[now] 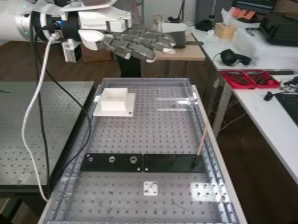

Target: Grab the pcb board and place it in the clear container

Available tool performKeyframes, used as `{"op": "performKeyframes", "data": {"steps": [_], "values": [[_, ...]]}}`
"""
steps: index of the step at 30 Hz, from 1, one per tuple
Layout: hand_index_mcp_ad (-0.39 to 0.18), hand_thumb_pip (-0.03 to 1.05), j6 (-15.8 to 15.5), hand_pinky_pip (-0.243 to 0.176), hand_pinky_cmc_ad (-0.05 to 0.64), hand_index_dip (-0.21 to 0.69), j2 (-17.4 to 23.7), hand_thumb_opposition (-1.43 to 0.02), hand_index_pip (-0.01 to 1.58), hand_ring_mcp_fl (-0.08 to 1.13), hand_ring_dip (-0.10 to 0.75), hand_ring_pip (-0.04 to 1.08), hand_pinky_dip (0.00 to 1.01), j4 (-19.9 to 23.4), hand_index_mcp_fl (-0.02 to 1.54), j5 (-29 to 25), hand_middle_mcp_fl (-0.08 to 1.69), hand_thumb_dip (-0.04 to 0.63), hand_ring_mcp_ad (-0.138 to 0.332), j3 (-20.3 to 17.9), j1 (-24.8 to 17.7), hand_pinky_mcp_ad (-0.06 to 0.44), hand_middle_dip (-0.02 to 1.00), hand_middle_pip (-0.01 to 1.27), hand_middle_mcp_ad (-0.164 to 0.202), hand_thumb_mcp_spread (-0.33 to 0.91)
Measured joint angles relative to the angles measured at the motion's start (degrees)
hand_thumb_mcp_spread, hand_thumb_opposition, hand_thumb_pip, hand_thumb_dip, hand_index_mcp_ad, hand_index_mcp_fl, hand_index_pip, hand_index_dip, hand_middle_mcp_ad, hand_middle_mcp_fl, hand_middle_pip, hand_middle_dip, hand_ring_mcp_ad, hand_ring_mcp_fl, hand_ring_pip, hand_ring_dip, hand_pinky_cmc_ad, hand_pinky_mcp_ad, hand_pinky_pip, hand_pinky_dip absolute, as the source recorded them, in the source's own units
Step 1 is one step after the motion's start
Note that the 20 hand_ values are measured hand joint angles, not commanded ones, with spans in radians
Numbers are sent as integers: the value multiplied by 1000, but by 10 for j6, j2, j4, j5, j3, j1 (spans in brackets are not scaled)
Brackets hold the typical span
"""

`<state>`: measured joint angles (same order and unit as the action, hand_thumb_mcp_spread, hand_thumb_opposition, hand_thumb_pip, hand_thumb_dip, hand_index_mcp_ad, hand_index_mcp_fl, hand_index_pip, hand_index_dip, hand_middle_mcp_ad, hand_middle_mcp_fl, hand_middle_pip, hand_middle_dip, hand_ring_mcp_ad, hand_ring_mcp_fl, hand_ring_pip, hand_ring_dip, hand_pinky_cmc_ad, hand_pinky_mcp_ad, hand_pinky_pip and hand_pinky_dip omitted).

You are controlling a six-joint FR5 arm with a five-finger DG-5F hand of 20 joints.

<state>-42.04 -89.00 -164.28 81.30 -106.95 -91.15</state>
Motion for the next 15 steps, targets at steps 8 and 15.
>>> {"op": "performKeyframes", "data": {"steps": [8, 15], "values": [[-120, 335, 14, -75, 333, 337, 11, -745, 164, 10, 72, 94, 353, 10, 225, 11, 5, 188, 155, -10, 0, 227, 188, 140, 54, 468], [-119, 333, 14, -75, 349, 367, 16, -730, 136, 7, 72, 94, 353, 11, 241, 24, 9, 188, 155, -11, 1, 229, 188, 140, 54, 471]]}}
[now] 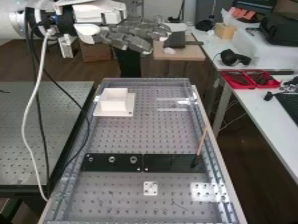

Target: Grab the pcb board and place it in the clear container

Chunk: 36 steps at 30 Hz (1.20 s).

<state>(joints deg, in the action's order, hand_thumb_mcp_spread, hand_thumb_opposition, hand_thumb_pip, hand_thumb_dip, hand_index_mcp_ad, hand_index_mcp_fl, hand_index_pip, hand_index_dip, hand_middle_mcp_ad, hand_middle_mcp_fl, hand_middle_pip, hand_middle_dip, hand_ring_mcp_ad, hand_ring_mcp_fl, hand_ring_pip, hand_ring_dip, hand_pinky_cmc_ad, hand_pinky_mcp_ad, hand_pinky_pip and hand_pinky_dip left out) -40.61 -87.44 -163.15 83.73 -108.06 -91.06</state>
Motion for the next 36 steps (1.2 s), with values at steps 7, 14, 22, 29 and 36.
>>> {"op": "performKeyframes", "data": {"steps": [7, 14, 22, 29, 36], "values": [[-119, 297, 0, -80, 346, 379, 1, -730, 105, 7, 72, 94, 360, -6, 237, 7, 5, 188, 155, 3, 4, 234, 188, 140, 54, 471], [-103, 297, 7, -80, 367, 394, -1, -730, 103, 7, 72, 94, 367, -9, 239, 12, 5, 188, 155, 5, 8, 234, 188, 140, 54, 469], [-103, 290, 15, -80, 367, 412, -5, -730, 103, 7, 72, 94, 367, -6, 239, 18, 5, 176, 155, 7, 12, 234, 188, 140, 54, 471], [-101, 283, 18, -80, 367, 419, -8, -730, 98, 7, 72, 94, 367, -5, 239, 21, 9, 176, 155, 8, 14, 234, 188, 143, 54, 471], [-101, 278, 17, -80, 367, 429, -9, -730, 101, 7, 72, 94, 367, -8, 239, 24, 9, 176, 155, 11, 16, 234, 188, 143, 54, 471]]}}
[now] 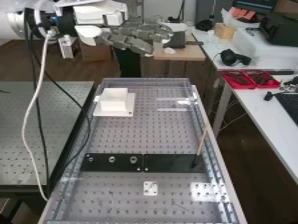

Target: Grab the pcb board and place it in the clear container

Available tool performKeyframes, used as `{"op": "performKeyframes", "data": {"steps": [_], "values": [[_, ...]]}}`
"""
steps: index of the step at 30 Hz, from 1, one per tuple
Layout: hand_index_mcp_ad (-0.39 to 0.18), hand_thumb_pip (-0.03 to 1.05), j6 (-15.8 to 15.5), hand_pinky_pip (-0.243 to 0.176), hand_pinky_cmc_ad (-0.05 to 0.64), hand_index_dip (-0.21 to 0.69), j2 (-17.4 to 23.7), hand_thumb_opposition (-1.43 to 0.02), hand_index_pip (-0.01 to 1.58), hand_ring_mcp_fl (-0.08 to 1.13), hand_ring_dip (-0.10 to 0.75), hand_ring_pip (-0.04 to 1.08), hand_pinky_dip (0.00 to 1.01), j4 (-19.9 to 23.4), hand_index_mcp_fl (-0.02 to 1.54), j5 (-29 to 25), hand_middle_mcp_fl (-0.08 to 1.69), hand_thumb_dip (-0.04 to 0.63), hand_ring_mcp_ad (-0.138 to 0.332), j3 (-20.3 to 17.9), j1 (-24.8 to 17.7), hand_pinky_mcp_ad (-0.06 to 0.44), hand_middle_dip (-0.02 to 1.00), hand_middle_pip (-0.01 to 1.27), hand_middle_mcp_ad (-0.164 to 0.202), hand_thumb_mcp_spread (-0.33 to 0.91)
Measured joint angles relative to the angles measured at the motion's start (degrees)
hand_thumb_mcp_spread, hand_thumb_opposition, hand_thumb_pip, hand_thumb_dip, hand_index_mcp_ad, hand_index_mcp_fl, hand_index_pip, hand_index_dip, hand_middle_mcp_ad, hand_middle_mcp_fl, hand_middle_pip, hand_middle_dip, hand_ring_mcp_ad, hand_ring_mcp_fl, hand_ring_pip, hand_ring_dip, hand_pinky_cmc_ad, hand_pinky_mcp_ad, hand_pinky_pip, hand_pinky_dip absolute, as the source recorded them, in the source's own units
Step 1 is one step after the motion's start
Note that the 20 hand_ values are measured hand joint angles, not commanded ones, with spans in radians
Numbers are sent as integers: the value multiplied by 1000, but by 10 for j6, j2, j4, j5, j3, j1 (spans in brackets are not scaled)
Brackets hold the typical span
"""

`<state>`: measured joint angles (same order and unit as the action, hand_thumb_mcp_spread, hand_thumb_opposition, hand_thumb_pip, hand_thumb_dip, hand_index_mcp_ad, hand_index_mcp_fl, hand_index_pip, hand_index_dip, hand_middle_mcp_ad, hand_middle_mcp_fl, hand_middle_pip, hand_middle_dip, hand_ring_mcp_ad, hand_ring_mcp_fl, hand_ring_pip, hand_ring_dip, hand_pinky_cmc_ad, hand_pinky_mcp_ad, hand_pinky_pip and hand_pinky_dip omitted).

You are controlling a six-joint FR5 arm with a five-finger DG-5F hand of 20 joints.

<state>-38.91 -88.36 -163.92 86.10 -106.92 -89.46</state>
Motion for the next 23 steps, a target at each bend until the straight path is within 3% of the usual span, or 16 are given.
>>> {"op": "performKeyframes", "data": {"steps": [23], "values": [[-101, 269, 6, -80, 367, 435, 0, -730, 87, 5, 72, 94, 367, 2, 237, 3, 5, 173, 155, 0, 6, 234, 188, 140, 54, 471]]}}
